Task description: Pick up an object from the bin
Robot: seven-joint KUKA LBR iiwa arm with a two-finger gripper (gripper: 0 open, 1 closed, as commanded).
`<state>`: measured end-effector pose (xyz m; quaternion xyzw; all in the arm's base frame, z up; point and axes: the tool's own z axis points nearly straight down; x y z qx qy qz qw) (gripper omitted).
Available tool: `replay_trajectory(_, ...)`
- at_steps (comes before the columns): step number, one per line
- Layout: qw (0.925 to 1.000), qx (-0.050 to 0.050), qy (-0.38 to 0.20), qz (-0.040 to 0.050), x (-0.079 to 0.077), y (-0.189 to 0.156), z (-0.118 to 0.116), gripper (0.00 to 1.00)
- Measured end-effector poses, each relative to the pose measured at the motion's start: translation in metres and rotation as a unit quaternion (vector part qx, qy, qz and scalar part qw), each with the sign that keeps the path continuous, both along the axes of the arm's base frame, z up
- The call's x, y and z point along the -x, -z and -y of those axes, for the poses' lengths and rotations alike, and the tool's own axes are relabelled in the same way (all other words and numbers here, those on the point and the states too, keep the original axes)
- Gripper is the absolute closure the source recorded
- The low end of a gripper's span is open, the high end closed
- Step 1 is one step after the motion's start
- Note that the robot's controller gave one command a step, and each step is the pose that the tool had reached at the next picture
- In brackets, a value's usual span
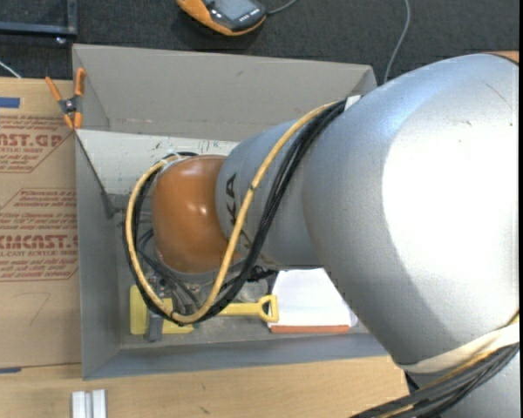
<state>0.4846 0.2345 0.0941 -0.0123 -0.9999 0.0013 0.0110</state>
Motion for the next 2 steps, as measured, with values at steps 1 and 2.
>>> replay_trajectory(1,1.0,-0.001,0.0,0.0022,-0.001,-0.018,-0.001,1.0)
replay_trajectory(2,1.0,-0.001,0.0,0.0022,-0.001,-0.031,-0.001,1.0)
